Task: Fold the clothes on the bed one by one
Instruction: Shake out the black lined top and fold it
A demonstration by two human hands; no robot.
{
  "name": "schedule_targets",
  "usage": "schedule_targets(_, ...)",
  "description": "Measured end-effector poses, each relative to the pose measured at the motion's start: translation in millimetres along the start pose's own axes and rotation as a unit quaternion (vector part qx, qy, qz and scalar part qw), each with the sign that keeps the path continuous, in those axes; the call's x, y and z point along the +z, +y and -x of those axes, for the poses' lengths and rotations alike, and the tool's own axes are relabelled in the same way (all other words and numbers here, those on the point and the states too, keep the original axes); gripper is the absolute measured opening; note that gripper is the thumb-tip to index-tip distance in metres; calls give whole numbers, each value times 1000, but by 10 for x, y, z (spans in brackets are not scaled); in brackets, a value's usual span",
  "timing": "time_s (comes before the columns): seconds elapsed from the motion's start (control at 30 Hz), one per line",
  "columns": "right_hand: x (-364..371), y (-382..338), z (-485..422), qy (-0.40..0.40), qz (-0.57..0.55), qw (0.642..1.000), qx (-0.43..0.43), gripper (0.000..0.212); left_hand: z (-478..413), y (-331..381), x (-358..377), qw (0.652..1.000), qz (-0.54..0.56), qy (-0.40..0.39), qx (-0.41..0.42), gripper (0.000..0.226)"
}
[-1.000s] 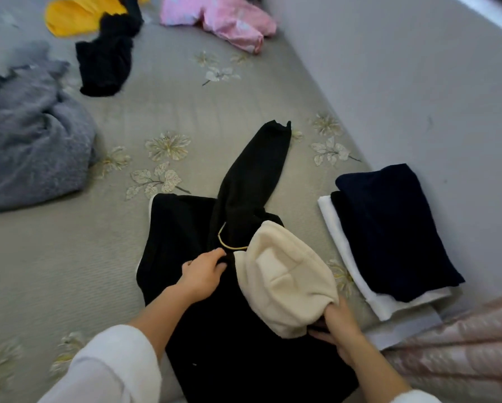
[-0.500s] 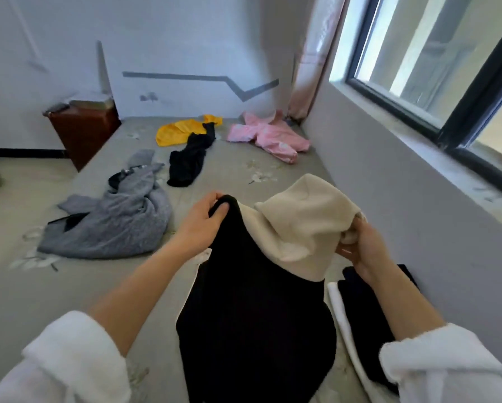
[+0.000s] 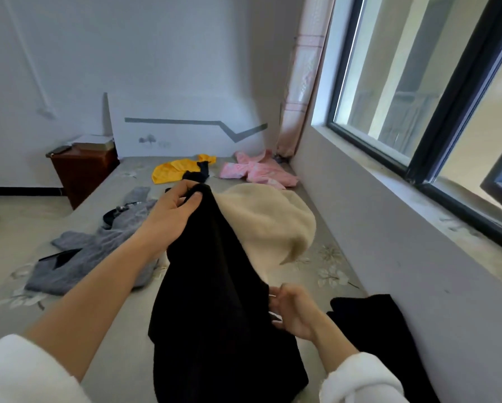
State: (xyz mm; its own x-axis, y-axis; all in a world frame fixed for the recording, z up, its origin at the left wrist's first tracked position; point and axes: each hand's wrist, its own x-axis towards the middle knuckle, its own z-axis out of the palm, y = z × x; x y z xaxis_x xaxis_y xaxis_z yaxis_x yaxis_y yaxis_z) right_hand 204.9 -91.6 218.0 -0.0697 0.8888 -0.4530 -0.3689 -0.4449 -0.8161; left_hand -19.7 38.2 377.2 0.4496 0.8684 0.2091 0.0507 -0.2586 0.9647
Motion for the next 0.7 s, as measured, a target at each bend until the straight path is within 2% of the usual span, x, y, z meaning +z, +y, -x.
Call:
schedule_targets(0.1, 124, 115, -124, -25, 86, 995, 45, 59, 26, -55, 50, 1000, -17, -8, -15, 15)
schedule_targets(0.2, 188, 154, -231, 24, 148, 987, 51, 43, 68, -98, 145, 997, -51, -54, -19, 15)
schedule_targets(0.33, 120, 92, -286, 160, 222, 962, -21, 34, 35, -85, 80, 990, -116, -84, 0, 13)
schedule_targets(0.5, -129, -537, -120, 284, 343, 877, -179, 6, -108, -63, -333, 989, -150, -7, 2, 16)
schedule_targets(0.6, -89, -1066, 77, 273, 328, 872, -239, 7, -200, -42, -602, 985, -174, 22, 2, 13)
schedule_targets(0.7, 14, -1501, 359, 192, 335, 895, -225, 11, -266, 18, -840, 986, -160, 39, 14, 10)
